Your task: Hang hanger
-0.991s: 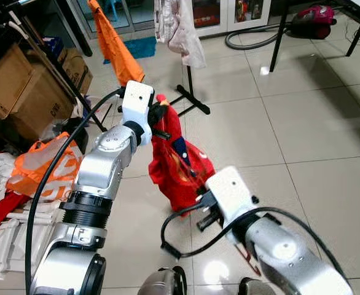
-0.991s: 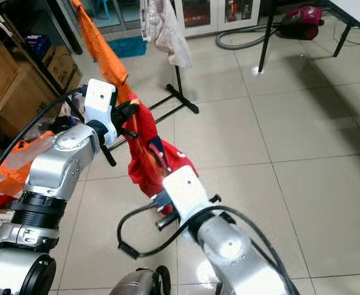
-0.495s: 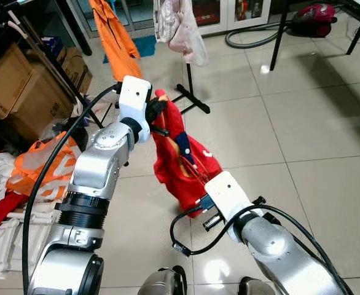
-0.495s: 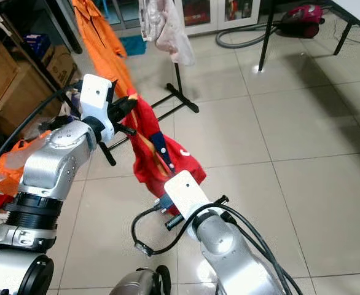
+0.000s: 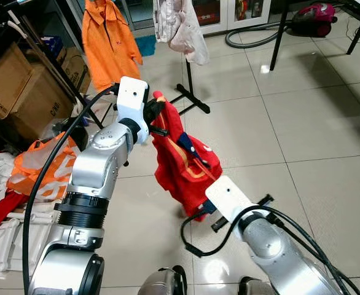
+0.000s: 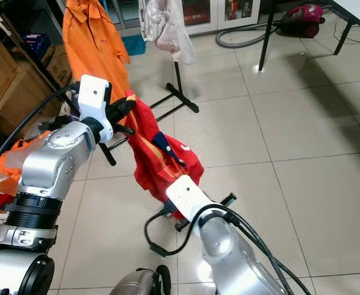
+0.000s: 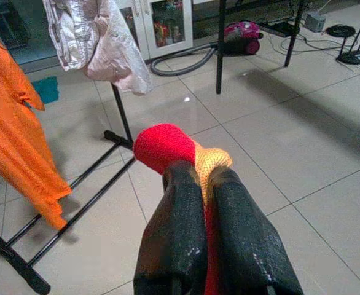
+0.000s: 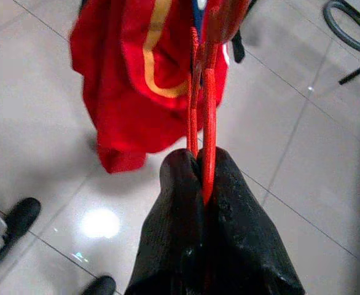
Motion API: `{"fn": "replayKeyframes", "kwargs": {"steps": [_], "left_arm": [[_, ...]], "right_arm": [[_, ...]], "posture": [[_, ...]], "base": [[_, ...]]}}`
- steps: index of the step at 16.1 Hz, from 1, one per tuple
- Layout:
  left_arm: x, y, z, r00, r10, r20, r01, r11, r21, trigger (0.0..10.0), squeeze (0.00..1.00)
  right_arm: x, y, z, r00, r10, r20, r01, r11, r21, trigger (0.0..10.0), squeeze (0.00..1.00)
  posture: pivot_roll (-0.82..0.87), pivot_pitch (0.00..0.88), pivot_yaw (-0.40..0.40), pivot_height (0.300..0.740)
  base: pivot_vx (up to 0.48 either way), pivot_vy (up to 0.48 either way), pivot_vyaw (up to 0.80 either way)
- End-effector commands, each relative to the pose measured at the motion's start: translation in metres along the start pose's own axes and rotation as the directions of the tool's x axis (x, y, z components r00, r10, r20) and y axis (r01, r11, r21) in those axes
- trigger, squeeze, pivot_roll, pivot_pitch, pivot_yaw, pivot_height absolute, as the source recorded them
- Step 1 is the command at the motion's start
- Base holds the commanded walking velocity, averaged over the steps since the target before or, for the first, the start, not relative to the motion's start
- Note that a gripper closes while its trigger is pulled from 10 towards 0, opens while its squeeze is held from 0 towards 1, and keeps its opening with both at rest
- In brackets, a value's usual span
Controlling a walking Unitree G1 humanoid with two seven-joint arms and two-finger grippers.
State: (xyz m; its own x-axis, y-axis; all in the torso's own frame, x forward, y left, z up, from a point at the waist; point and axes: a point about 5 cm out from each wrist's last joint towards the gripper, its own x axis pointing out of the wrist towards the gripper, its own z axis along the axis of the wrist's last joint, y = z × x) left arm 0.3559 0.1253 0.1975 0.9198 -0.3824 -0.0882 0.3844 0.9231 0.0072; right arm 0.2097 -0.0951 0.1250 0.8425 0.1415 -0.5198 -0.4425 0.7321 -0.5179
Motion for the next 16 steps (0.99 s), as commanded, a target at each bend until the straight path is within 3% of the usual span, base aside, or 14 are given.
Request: {"fn": "replayKeyframes", "kwargs": {"steps": [1,3,7,11,16], "left_arm": [[-0.006,0.009,0.007,0.998,0.040,0.038,-0.040,0.999,0.013,10.0,0.00],[-0.006,0.006,0.008,0.998,0.032,0.045,-0.032,0.999,0.005,10.0,0.00],[-0.003,-0.013,0.006,0.999,-0.002,0.051,0.003,1.000,-0.023,10.0,0.00],[0.000,-0.014,0.005,0.996,0.039,0.076,-0.035,0.998,-0.057,10.0,0.00],[-0.004,-0.018,0.008,0.992,-0.003,0.123,0.015,0.995,-0.098,10.0,0.00]], "right_arm": [[-0.002,-0.002,0.002,1.000,-0.010,0.005,0.010,1.000,-0.004,10.0,0.00],[0.001,-0.002,0.001,1.000,-0.020,0.004,0.020,1.000,-0.011,10.0,0.00],[0.010,0.005,0.008,0.998,0.034,0.052,-0.037,0.997,0.064,10.0,0.00],[0.011,0.007,0.009,0.986,0.124,0.110,-0.132,0.988,0.074,10.0,0.00],[0.019,0.000,-0.008,0.987,0.158,0.044,-0.160,0.986,0.054,10.0,0.00]], "posture": [[0.05,0.145,0.213,0.740],[0.05,0.143,0.208,0.740],[0.03,0.132,0.172,0.740],[-0.01,0.115,0.117,0.740],[-0.03,0.100,0.074,0.740]], "base": [[0.000,0.000,0.00],[0.000,0.000,0.00],[0.000,0.000,0.00],[0.000,0.000,0.00],[0.000,0.000,0.00]]}}
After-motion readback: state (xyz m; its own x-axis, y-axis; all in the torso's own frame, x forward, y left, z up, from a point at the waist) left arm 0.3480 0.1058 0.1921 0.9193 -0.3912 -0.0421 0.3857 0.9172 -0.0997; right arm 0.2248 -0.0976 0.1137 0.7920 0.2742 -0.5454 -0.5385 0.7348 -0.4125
